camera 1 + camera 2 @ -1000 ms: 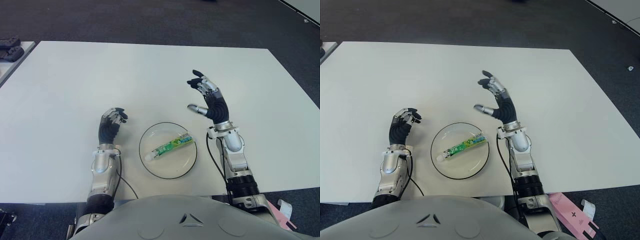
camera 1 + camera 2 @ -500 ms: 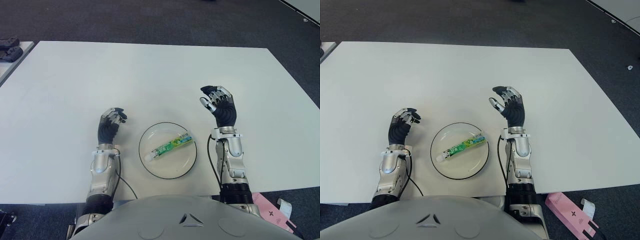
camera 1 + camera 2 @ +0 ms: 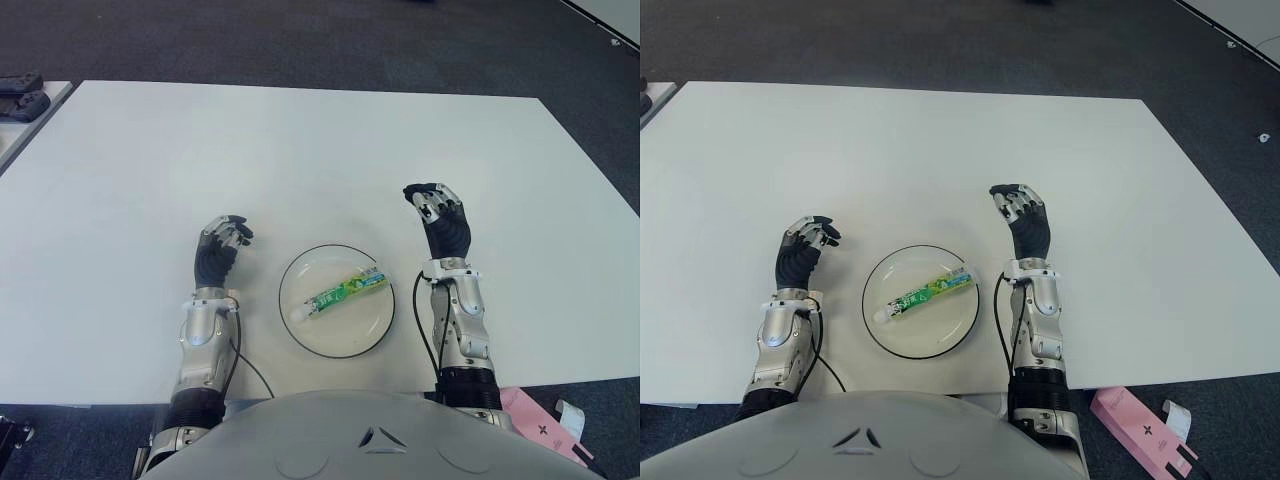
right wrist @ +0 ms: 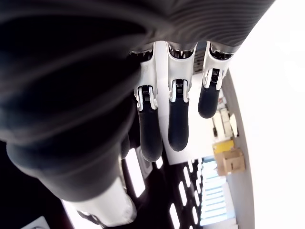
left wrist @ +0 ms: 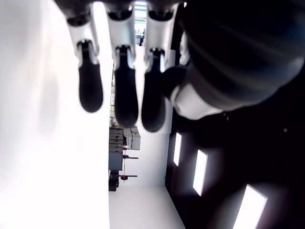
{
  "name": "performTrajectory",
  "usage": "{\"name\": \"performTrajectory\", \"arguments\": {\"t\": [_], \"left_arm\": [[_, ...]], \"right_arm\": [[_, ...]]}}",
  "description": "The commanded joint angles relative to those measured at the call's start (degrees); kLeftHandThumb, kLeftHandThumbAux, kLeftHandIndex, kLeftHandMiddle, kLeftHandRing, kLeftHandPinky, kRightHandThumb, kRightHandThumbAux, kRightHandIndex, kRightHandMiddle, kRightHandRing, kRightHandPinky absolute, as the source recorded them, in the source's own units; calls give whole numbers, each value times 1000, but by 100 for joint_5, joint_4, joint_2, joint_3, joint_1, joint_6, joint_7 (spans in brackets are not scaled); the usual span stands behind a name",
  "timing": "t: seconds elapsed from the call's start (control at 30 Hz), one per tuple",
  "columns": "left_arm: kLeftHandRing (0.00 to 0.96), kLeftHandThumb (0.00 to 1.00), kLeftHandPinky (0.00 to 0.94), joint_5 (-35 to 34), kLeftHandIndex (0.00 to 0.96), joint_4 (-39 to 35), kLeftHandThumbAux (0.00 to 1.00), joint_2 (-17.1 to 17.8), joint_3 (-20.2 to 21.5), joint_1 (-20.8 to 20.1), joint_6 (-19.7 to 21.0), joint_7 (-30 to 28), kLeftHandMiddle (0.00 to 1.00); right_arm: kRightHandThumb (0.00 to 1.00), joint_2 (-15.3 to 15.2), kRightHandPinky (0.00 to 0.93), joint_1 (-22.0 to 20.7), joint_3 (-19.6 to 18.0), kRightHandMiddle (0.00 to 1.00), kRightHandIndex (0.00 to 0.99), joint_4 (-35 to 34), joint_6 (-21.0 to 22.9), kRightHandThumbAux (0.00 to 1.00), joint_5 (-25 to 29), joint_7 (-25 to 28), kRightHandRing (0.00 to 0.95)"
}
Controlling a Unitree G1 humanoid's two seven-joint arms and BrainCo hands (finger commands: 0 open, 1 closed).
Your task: Put the toothpaste on the table into the plate.
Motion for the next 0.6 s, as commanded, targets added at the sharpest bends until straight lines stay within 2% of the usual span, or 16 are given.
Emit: {"name": "performTrajectory", "arguments": {"t": [0.03, 0.3, 0.6], "left_arm": [[526, 692, 508, -6, 432, 108, 721, 36, -18, -48, 82, -62, 555], [526, 692, 508, -35, 432, 111, 721, 58, -11, -64, 91, -81, 555], [519, 692, 503, -43, 431, 115, 722, 35, -5, -76, 72, -65, 545]], "right_arm": [[692, 102, 458, -21, -135, 454, 424, 297, 221, 732, 66, -52, 450], [698, 214, 474, -64, -223, 470, 424, 626, 274, 729, 40, -18, 467], [700, 279, 493, -276, -465, 489, 427, 1339, 499, 728, 237, 81, 488]]}}
